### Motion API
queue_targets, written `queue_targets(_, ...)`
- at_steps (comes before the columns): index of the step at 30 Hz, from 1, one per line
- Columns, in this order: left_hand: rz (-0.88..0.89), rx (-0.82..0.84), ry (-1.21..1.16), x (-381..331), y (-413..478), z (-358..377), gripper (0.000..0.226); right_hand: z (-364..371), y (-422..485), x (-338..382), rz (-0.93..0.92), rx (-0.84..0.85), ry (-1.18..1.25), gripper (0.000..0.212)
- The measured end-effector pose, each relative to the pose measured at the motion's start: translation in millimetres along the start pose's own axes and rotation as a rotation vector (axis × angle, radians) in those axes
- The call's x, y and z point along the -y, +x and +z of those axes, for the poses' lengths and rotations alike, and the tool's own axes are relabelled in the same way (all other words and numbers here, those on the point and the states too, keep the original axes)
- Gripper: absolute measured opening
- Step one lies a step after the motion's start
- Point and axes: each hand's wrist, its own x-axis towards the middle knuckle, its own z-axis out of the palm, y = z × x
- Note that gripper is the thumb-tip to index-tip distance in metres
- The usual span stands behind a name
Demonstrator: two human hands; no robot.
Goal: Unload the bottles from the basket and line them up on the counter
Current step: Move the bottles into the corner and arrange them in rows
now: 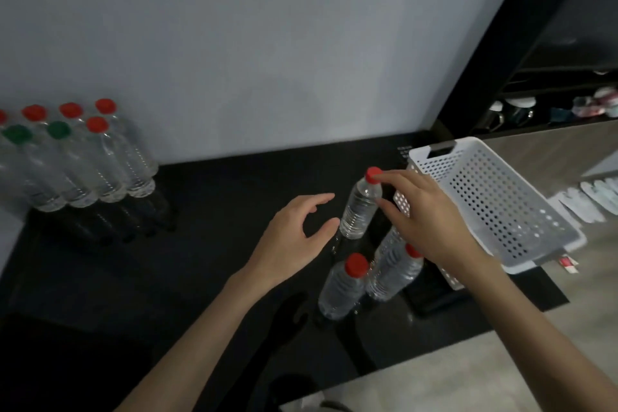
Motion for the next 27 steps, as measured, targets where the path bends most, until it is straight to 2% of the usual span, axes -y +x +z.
queue_targets(4,0.023,0.076,0.12,-10.2,-5.9,34.9,0.055,11.0,-33.4,-31.6,0.09,0.065,-0.002,0.039)
queue_targets(6,0.045,0.102,0.274,-11.6,-8.2,46.2,0.056,22.7,-45.4,-38.9,0.122,0.102,-0.04,0.04)
queue_targets(10,0.149,0.162,0.569,-3.8,-18.5,59.3,0.037,44.7,-58.5,-45.6,0.177,0.181,-0.178,0.039)
queue_targets(15,0.184,0.1,0.61,1.9,-24.1,64.3,0.024,46.0,-58.6,-46.0,0.096,0.16,-0.302,0.036)
queue_targets(21,0.093,0.023,0.558,10.4,-25.1,53.5,0.02,52.6,-47.2,-27.1,-0.073,0.126,-0.188,0.029)
queue_targets(27,0.013,-0.109,0.63,26.8,-25.2,9.4,0.017,59.7,-9.1,11.5,-0.104,0.132,-0.023,0.028)
